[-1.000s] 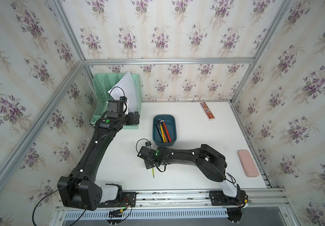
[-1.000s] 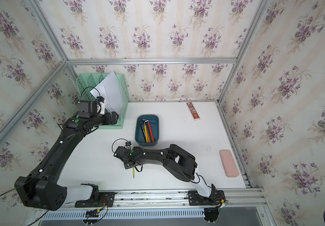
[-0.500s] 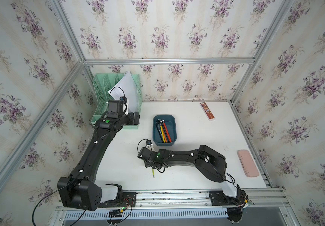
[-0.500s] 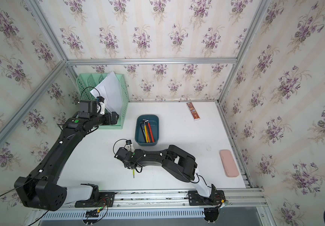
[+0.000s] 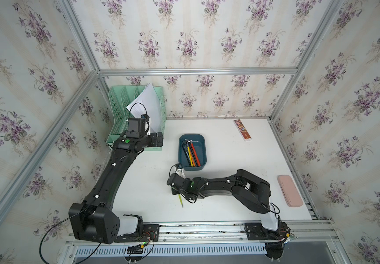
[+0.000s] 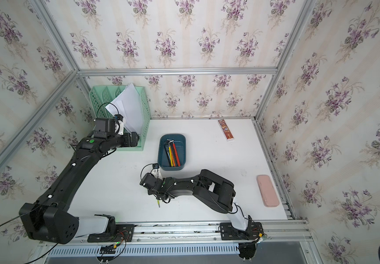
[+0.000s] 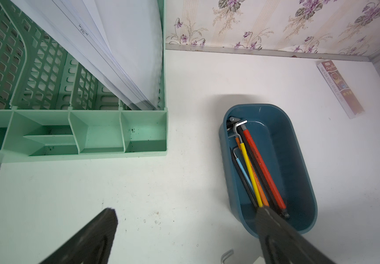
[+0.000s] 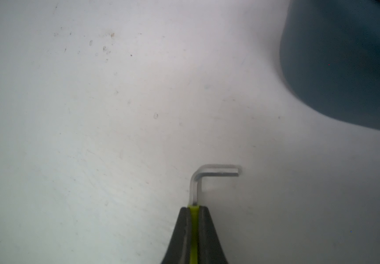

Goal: Put the hex key on the desktop into the storage box
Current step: Pick up the Allen key from the center of the board, then place the Allen key in the storage box.

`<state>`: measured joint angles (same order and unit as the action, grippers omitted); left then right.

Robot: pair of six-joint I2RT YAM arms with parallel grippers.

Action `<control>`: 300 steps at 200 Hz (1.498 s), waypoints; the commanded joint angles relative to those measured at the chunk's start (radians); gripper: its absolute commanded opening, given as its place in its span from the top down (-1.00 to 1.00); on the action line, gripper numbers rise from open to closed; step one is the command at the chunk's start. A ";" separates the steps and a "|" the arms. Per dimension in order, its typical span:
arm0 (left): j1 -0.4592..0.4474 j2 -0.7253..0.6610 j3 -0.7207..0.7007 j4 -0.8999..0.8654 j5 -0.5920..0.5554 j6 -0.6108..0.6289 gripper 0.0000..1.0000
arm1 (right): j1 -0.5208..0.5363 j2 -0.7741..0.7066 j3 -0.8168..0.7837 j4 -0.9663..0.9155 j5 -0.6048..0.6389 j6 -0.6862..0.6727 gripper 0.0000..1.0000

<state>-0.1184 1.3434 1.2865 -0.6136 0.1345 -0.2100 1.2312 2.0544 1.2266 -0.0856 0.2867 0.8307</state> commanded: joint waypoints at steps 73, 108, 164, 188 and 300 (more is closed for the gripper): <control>-0.002 0.010 -0.001 0.001 -0.029 0.010 -0.98 | 0.003 -0.261 -0.167 -0.241 -0.025 -0.004 1.00; -0.003 0.014 -0.001 -0.001 -0.029 0.009 -0.98 | -0.001 -0.304 -0.162 -0.238 -0.018 -0.028 1.00; -0.003 0.017 0.005 -0.005 -0.030 0.011 -0.99 | -0.024 -0.403 -0.159 -0.233 -0.026 -0.056 1.00; -0.003 0.017 0.006 -0.007 -0.031 0.011 -0.99 | -0.046 -0.448 -0.155 -0.236 -0.033 -0.074 1.00; -0.004 0.013 0.010 -0.002 -0.054 0.017 -0.98 | -0.365 -0.395 0.049 -0.180 -0.279 -0.256 1.00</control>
<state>-0.1230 1.3609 1.2793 -0.6132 0.1070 -0.2089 0.9070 1.6142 1.1984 -0.2810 0.0868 0.6449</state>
